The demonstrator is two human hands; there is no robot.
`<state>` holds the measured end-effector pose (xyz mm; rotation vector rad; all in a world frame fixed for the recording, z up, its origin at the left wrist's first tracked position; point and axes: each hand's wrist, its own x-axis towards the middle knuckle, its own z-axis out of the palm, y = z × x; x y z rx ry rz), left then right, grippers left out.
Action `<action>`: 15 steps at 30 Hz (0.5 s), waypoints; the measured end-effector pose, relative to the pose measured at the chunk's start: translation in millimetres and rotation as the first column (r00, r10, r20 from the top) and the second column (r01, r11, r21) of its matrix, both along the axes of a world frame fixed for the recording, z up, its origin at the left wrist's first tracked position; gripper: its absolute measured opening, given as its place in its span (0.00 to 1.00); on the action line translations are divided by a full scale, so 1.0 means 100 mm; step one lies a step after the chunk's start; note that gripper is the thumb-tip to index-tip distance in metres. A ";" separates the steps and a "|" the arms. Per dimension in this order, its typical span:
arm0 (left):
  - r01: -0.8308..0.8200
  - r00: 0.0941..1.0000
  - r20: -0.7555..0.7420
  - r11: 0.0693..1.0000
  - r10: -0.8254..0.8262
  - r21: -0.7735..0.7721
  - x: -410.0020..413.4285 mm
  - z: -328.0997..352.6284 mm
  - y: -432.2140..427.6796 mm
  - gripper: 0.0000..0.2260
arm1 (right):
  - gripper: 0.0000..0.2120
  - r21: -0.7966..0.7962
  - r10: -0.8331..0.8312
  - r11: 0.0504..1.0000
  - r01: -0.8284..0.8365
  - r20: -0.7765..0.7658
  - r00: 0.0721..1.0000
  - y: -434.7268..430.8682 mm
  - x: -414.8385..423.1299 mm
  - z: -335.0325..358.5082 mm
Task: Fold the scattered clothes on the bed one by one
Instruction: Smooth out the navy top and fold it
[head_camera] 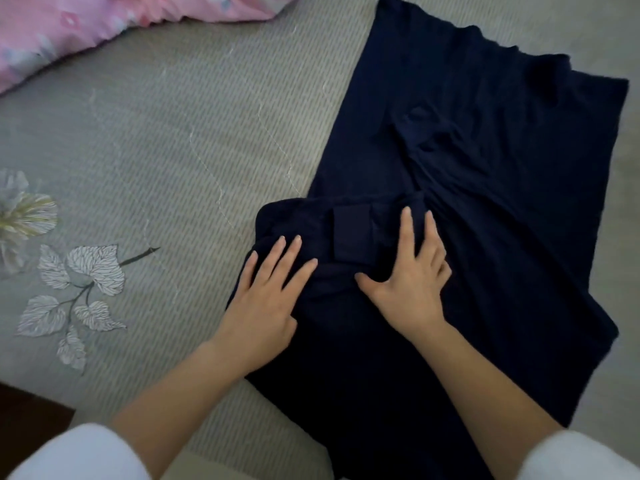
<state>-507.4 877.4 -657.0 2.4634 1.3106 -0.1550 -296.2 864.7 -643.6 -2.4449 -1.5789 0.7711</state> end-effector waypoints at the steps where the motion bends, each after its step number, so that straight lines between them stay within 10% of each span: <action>1: 0.009 1.000 -0.015 1.000 -0.009 0.023 0.02 0.00 0.01 0.41 | 0.44 0.054 0.069 0.996 -0.074 0.093 0.993 -0.02 0.00 -0.05; 4: -0.012 0.999 -0.048 0.998 0.015 0.063 0.10 0.01 -0.01 0.44 | 0.24 0.191 0.082 0.977 -0.098 0.090 0.993 0.07 0.14 -0.12; 6: -0.065 0.997 -0.038 0.995 0.068 0.069 0.14 0.05 -0.03 0.44 | 0.15 0.337 -0.190 0.897 0.285 -0.287 0.939 0.25 0.32 -0.04; 8: -0.111 0.994 -0.008 0.990 0.112 0.085 0.17 0.08 -0.06 0.37 | 0.09 0.148 -0.441 0.592 0.793 -0.764 0.472 0.50 0.60 0.27; 10: -0.108 0.994 0.009 0.989 0.108 0.105 0.21 0.09 -0.08 0.29 | 0.10 -0.204 -0.417 0.385 0.900 -0.908 -0.027 0.63 1.01 0.47; 15: 0.071 0.997 0.023 0.989 -0.075 0.133 0.41 0.04 -0.19 0.22 | 0.21 -0.335 -0.548 0.379 0.863 -0.833 -0.083 0.41 1.68 0.29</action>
